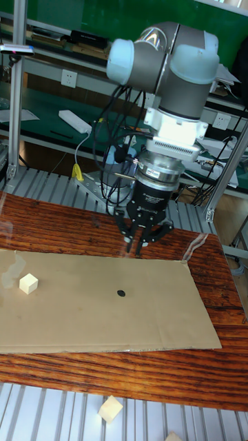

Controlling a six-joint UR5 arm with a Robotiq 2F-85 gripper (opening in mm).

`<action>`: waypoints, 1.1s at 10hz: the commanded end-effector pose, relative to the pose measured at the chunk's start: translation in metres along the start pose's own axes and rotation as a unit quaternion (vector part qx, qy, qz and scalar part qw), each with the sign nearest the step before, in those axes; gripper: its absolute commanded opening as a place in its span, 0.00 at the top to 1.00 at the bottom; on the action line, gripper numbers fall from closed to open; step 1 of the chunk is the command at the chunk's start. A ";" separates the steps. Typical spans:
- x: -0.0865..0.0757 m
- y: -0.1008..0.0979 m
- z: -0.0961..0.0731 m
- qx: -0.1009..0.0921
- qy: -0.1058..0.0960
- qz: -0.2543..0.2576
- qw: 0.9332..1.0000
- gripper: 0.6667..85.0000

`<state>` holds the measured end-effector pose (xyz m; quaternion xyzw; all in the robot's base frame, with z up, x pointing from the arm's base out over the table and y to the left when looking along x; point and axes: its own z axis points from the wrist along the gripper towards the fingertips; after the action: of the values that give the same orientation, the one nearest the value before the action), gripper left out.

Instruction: Pick up one small block

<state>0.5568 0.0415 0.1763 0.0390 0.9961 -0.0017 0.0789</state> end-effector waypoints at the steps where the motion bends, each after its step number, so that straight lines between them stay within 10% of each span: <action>1: -0.007 -0.017 -0.005 0.019 -0.019 -0.075 0.997 0.99; 3: 0.030 -0.042 -0.020 -0.019 0.054 -0.125 0.991 0.99; 4: 0.045 -0.073 -0.024 0.006 0.084 -0.207 0.975 0.99; 7: 0.014 -0.077 -0.020 0.021 0.027 -0.265 0.964 0.99; 9: 0.012 -0.082 -0.017 0.025 0.019 -0.249 0.968 0.99; 11: 0.020 -0.050 -0.017 -0.037 0.021 -0.178 0.983 0.98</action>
<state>0.5316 -0.0260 0.1889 -0.1819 0.9817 -0.0268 0.0488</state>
